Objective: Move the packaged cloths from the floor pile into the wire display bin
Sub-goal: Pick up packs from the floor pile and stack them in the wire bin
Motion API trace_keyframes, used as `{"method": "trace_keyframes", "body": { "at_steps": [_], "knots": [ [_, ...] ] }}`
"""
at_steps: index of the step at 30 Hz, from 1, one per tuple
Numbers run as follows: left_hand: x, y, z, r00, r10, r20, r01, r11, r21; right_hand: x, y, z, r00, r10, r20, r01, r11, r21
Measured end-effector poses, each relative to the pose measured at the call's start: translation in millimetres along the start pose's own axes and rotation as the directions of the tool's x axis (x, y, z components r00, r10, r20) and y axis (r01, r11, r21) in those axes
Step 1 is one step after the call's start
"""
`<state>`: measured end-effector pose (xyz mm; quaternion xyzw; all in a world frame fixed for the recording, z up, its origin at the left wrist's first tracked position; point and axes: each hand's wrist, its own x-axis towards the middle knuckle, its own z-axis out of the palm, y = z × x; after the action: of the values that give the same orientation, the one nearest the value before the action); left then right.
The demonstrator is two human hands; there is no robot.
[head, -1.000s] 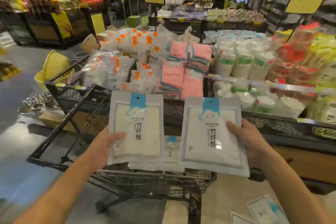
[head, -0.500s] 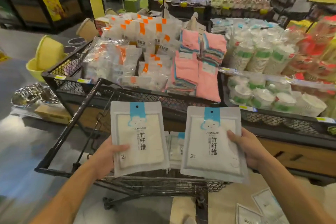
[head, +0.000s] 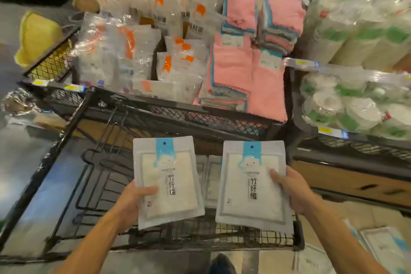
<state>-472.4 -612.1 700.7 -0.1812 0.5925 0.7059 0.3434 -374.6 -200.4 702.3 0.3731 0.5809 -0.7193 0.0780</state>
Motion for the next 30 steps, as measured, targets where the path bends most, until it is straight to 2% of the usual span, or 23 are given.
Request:
{"method": "trace_keyframes", "body": {
  "at_steps": [7,13,17,19,21,23,25,28,30],
  "knots": [
    [102.1,-20.5,-3.4,0.990,-0.131,-0.056,0.134,0.989,0.053,80.3,29.8,24.8,0.991,0.123,-0.060,-0.126,0.991,-0.038],
    [203.1,-70.3,-27.6,0.970,-0.224,-0.093,0.232,0.969,0.086,158.1,72.9,53.7,0.975,0.200,-0.094,-0.209,0.973,-0.099],
    [253.7,-105.2,-46.8,0.964,-0.244,-0.107,0.261,0.944,0.204,205.8,110.3,61.9,0.975,0.198,-0.096,-0.210,0.967,-0.143],
    [275.2,-123.5,-58.0,0.962,-0.216,-0.166,0.257,0.922,0.291,224.0,129.6,64.1,0.968,0.212,-0.132,-0.234,0.956,-0.176],
    [289.2,-138.8,-63.8,0.948,-0.135,-0.288,0.253,0.868,0.426,236.1,148.2,66.7,0.961,0.209,-0.181,-0.242,0.951,-0.190],
    [295.0,-146.6,-61.1,0.924,0.007,-0.382,0.240,0.767,0.595,245.8,164.2,69.4,0.954,0.168,-0.249,-0.218,0.958,-0.188],
    [294.2,-151.8,-53.3,0.918,0.147,-0.369,0.195,0.642,0.742,249.9,173.7,76.2,0.928,0.092,-0.360,-0.199,0.942,-0.272],
    [291.3,-160.0,-37.7,0.905,0.258,-0.339,0.168,0.517,0.839,255.4,188.0,83.2,0.874,-0.032,-0.486,-0.272,0.795,-0.542],
    [290.0,-163.8,-27.2,0.903,0.308,-0.301,0.176,0.374,0.910,257.5,194.4,87.1,0.865,-0.079,-0.495,-0.311,0.690,-0.653]
  ]
}}
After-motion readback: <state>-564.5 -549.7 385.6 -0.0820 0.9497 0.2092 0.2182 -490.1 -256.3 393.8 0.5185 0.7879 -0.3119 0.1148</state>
